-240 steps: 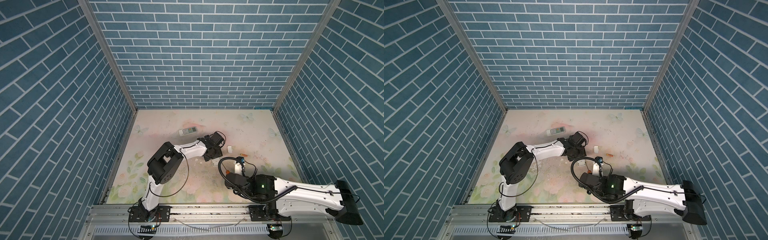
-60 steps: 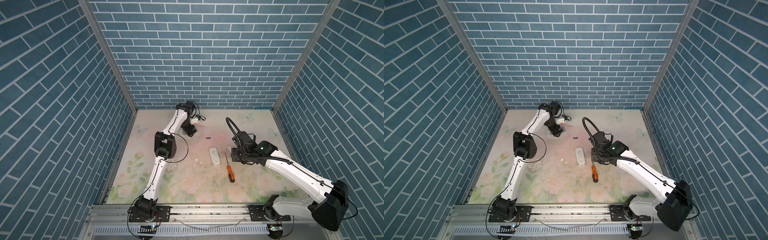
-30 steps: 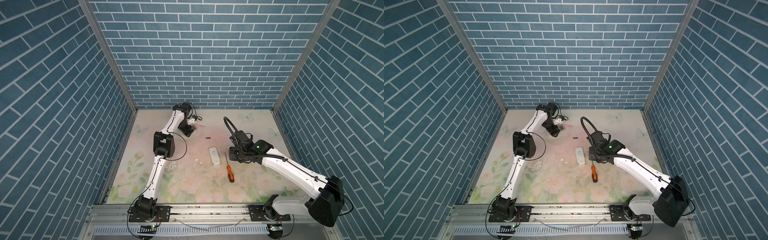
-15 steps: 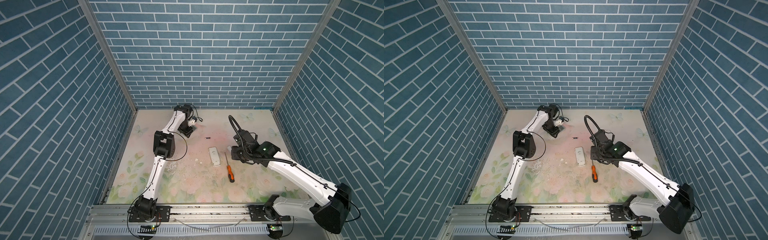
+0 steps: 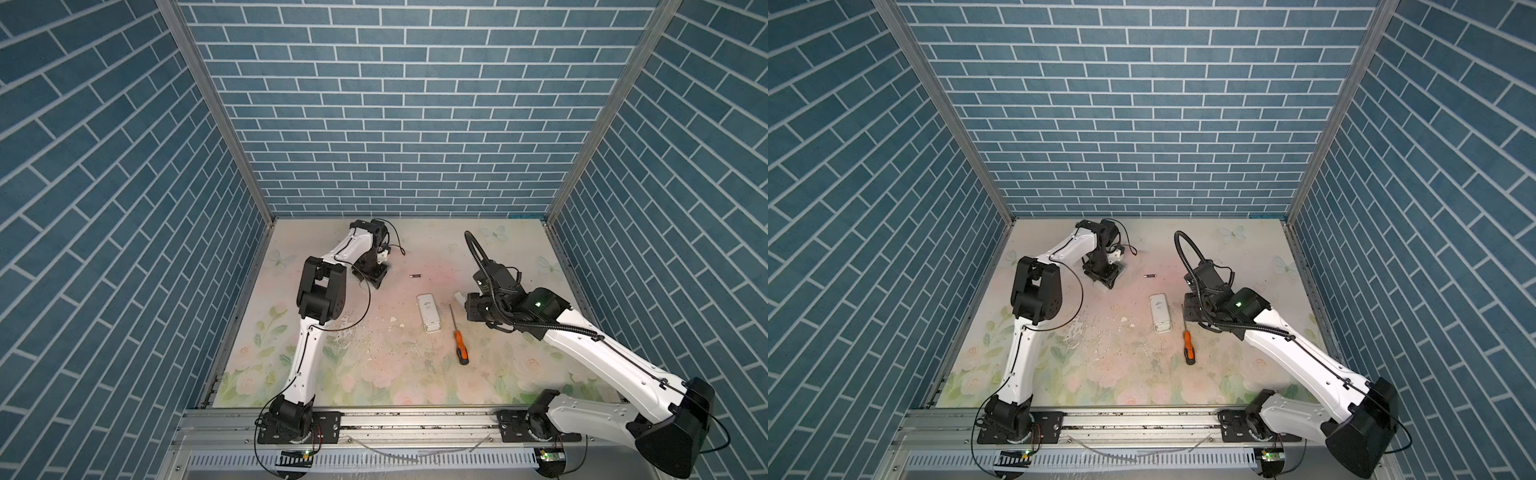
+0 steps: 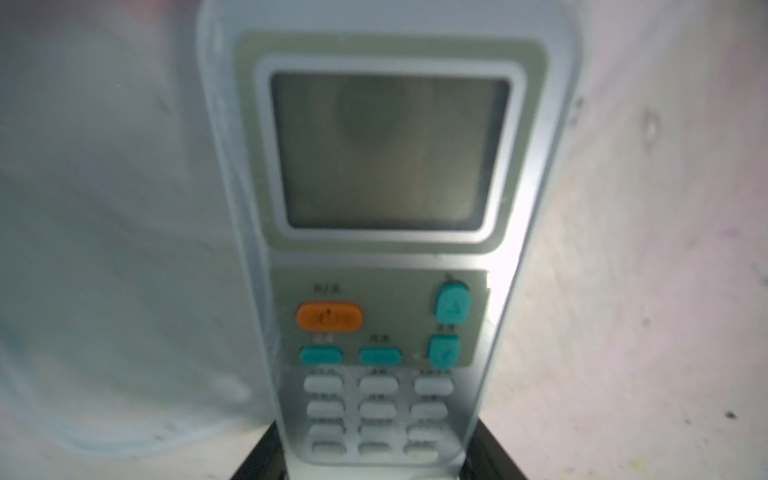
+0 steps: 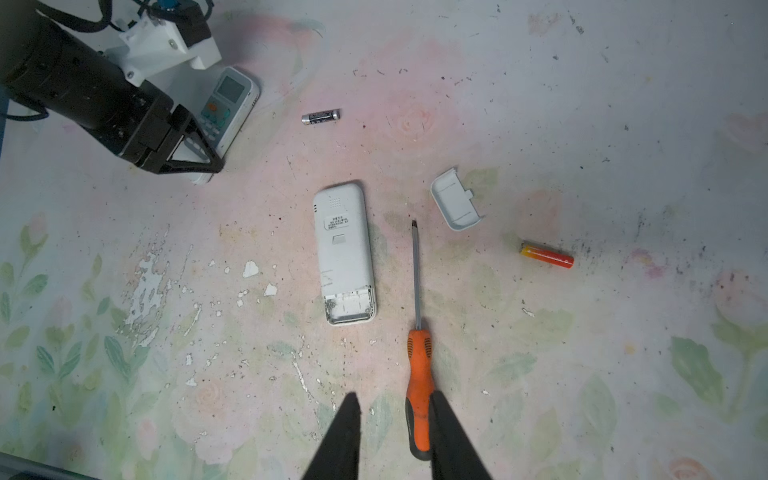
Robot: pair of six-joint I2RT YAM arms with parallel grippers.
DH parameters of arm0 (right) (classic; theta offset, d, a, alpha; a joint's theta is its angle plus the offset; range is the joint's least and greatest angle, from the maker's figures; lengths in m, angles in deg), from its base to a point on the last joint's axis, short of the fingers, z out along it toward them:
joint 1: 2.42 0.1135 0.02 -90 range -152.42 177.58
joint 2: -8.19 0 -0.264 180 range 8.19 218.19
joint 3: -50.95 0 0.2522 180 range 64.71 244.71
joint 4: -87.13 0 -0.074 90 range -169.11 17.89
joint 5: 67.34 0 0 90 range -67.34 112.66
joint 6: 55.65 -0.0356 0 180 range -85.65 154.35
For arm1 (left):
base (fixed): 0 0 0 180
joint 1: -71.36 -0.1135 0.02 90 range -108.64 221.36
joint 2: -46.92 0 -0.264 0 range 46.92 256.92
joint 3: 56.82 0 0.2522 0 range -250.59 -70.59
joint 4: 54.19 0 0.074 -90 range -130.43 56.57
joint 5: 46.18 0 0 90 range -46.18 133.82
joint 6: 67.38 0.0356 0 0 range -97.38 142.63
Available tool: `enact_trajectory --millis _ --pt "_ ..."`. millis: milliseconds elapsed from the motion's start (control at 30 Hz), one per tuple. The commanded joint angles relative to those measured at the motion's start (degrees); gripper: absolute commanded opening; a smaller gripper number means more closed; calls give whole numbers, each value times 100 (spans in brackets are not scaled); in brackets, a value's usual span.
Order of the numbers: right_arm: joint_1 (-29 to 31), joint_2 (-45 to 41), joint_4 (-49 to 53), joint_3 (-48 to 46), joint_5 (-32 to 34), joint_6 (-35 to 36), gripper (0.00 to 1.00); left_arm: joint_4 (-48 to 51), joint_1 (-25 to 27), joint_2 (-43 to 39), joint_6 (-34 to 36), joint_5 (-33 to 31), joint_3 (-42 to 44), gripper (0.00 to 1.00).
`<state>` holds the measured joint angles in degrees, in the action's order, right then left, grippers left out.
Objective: Unload the batteries from the remote control
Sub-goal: 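Lower the left gripper and grasp the grey remote's lower end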
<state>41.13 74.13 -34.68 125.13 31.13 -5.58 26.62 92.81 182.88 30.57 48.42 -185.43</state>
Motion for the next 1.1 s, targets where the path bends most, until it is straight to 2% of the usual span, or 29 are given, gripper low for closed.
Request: enact_trajectory --millis 0,233,400,567,733,933,1067 --pt "7 -62 -193 -189 -92 191 30 -452 278 -558 -850 232 1025 44" --pt "3 -102 -465 -321 -375 257 30 -1420 1156 -1577 -2249 197 3210 45" --pt "4 -289 -443 -489 -452 275 30 -1860 1837 -1969 -3208 157 4089 45" --pt "4 -464 -408 -658 -534 283 30 -2087 2486 -2137 -4013 -120 4483 47" --pt "4 -597 -329 -710 -526 327 30 -2319 2740 -2415 -4545 -424 4823 50" --pt "4 -674 -408 -847 -512 296 30 -2424 2804 -2648 -4687 -601 4923 69" --pt "5 -670 -435 -839 -497 267 30 -2325 2799 -2464 -4641 -780 4707 74"
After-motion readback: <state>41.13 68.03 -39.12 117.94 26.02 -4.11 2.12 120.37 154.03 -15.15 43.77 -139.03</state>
